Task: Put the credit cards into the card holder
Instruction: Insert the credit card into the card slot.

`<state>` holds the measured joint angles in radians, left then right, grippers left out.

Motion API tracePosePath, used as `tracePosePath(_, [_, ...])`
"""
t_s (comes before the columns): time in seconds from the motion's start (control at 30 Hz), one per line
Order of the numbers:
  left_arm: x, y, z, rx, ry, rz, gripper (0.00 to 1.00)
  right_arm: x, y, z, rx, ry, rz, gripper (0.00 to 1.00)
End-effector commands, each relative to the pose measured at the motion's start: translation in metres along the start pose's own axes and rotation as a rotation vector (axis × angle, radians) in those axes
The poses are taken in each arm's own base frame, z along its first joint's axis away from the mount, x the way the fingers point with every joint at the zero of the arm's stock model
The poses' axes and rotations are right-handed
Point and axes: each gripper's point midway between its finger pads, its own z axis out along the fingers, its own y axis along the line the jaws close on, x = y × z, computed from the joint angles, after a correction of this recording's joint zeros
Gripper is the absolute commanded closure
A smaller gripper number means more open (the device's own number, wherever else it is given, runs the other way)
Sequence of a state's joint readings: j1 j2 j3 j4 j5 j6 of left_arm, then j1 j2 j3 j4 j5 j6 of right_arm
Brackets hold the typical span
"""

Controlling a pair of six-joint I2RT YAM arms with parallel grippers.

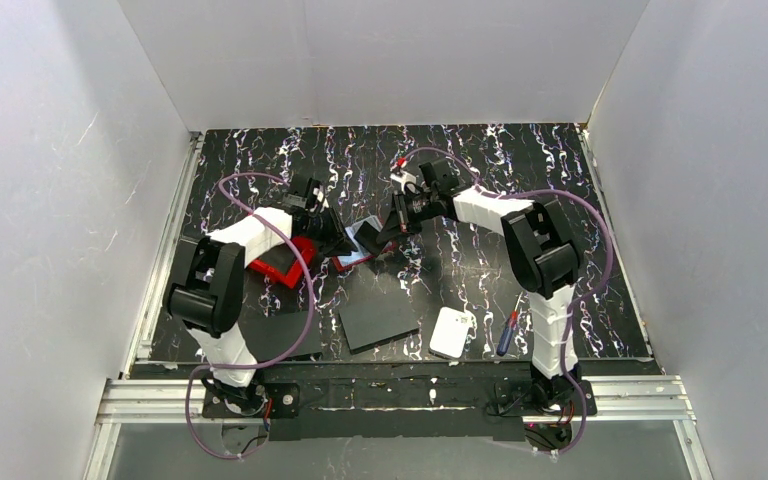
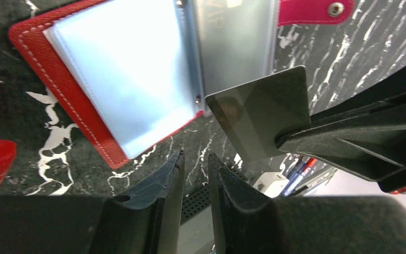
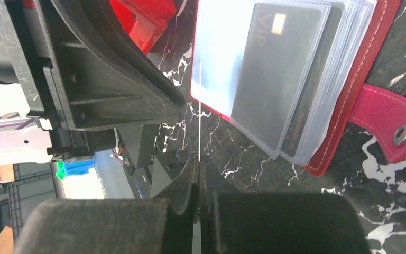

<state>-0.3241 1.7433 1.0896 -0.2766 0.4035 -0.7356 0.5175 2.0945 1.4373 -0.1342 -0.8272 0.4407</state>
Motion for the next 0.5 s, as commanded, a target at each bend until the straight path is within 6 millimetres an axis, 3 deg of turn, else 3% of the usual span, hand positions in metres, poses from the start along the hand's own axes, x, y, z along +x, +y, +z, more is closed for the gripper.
tracePosePath(0.0, [-0.010,0.005,0.001,-0.047,-0.033,0.042,0.79,-0.015,0.008,0.006,-0.039,-0.010,-0.038,0.99])
tracePosePath(0.47, [0.001,0.046,0.017,-0.164,-0.029,0.042,0.85,-0.015,-0.020,0.016,0.037,-0.025,-0.019,0.99])
